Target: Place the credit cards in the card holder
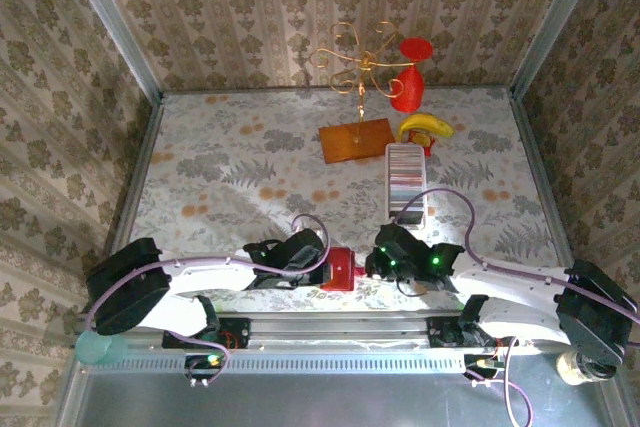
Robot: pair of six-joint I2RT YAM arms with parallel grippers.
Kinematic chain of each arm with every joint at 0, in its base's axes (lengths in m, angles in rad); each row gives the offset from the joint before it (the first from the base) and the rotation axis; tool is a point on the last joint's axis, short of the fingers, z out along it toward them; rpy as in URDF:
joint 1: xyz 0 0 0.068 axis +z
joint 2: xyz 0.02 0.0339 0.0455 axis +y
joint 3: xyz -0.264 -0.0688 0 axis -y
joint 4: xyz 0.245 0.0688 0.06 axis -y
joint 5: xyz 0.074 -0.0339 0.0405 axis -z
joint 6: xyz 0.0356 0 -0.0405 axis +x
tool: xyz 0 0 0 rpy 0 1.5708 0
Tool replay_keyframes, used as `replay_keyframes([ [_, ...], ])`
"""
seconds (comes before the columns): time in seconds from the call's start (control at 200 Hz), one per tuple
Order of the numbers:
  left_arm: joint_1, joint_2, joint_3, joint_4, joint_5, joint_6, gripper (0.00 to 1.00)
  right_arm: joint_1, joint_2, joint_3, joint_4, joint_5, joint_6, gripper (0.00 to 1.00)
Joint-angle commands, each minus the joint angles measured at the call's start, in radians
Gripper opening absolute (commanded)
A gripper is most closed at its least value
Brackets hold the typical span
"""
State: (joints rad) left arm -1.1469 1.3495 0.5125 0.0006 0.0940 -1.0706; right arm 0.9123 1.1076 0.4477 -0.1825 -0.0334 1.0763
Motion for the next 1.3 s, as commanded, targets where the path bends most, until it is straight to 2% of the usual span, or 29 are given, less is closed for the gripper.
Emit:
replay_keyframes([
  [0.0,-0.008,0.023,-0.003,-0.036,0.003,-0.012,0.00,0.009,0.020,0.006,0.076,-0.043,0.010,0.00],
  [0.255,-0.008,0.024,-0.014,-0.018,0.010,-0.014,0.00,0.029,0.131,0.037,0.233,-0.107,0.059,0.00],
  [0.51,-0.008,0.029,-0.019,-0.007,0.015,-0.014,0.00,0.042,0.237,0.088,0.283,-0.128,0.065,0.00],
  [0.67,-0.008,0.031,-0.017,-0.007,0.017,-0.012,0.00,0.056,0.258,0.117,0.215,-0.099,0.048,0.00],
  [1.295,-0.008,0.027,-0.016,-0.004,0.022,-0.011,0.00,0.060,0.321,0.106,0.216,-0.065,0.066,0.00],
])
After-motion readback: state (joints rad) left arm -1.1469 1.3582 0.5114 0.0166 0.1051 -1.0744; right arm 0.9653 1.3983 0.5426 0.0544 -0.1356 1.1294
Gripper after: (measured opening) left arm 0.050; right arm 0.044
